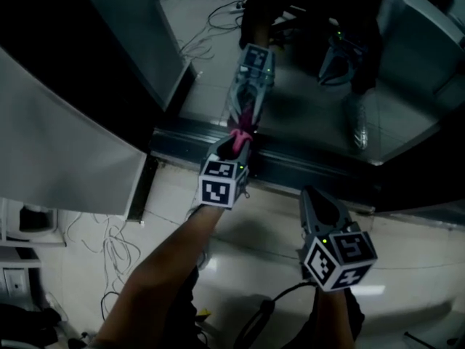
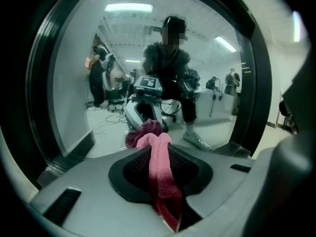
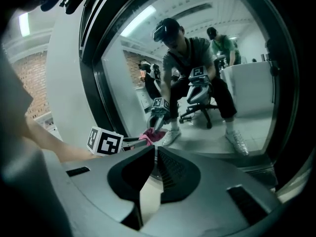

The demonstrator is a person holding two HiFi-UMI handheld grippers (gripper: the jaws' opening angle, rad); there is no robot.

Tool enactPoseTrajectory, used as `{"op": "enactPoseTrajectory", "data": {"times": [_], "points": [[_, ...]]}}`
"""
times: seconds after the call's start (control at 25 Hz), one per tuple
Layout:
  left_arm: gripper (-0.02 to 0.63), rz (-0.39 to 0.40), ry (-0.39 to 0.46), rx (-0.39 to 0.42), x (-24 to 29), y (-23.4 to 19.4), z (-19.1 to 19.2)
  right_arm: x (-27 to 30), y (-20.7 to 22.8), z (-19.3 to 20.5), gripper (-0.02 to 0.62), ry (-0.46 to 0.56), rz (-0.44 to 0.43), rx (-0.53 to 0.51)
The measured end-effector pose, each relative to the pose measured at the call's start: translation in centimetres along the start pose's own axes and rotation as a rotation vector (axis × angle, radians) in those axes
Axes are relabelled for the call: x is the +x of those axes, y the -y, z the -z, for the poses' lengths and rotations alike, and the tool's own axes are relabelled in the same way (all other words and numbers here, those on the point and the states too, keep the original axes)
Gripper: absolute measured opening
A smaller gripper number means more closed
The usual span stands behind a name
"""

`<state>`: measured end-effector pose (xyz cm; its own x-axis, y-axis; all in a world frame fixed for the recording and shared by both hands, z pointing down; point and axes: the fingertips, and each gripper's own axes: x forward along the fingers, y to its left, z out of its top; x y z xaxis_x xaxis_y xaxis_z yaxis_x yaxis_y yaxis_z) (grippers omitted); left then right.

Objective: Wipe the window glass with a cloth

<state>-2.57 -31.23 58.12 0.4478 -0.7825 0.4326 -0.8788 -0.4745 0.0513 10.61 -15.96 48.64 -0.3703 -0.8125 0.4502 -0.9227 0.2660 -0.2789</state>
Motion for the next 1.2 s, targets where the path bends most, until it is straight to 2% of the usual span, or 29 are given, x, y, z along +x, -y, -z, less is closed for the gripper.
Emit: {"op": "enactPoseTrajectory", "data": {"times": [0.2,0.64,0.96,1.2], "points": [[0.092,0.022,-0.013,0.014,1.1,3.3,0.3,-2.2,2.5,-0.4,0.017,0.030,0.027,0.018],[0.092,0.126,-0.012,0.030,3.3,13.2,-0.4,-7.0,7.7,-0.6,0.017,0.054,0.085,0.094],[0.092,0.185,-0.015,0.044,4.5,19.4,-0.5,-9.7,9.8,-1.0,0.017,0.103,0.082,0.098],[0.092,0.241,-0.010,0.055,5.2,23.8,-0.9,-11.5,11.7,-0.7,0.017,0.123,0.114,0.126]]}}
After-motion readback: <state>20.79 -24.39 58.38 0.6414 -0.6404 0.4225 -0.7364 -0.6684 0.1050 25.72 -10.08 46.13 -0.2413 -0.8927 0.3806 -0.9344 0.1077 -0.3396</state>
